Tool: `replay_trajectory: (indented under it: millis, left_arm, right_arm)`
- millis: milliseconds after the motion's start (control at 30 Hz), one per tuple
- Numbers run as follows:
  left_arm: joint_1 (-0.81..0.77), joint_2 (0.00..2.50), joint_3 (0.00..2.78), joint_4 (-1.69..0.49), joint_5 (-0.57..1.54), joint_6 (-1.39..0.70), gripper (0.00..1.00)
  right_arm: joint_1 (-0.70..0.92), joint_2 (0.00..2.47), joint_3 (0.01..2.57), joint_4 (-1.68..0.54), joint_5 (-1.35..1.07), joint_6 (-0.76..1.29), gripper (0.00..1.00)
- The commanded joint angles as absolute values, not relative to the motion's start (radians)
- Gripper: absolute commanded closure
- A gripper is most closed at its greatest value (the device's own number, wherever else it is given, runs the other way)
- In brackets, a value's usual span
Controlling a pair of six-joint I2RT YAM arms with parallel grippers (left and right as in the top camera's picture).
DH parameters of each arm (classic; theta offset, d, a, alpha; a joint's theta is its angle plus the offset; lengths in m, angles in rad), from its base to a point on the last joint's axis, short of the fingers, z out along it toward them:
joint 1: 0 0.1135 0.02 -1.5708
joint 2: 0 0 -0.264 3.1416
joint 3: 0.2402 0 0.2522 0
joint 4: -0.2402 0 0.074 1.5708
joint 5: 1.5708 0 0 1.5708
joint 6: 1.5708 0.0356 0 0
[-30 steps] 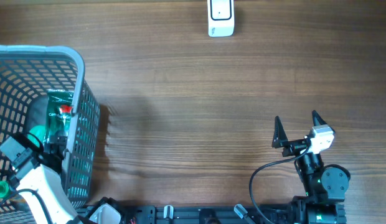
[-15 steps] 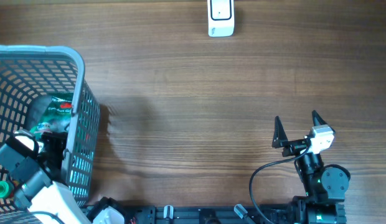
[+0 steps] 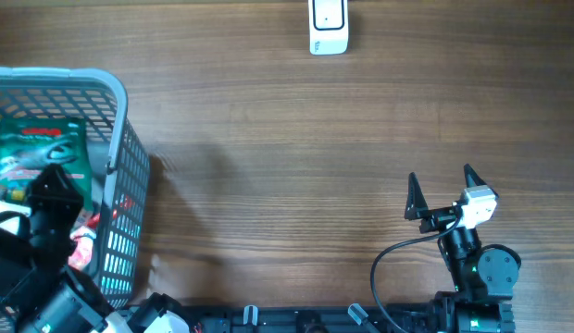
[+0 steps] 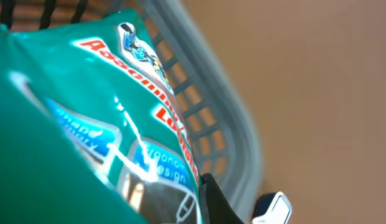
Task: Scan the item barcode
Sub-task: 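Lift the glove packet out and lay it on the table center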
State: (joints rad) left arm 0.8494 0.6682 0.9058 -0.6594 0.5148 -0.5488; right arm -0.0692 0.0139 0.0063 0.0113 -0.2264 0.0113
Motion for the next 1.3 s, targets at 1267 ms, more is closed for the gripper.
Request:
replay_trajectory:
  millis: [1267]
  left_arm:
    - [0.007,0.659,1.086,-1.020,0.352,-0.755,0.96]
  right_arm:
    - [-0.076,0.009,0.006,0.015,-0.210,0.027,0.00]
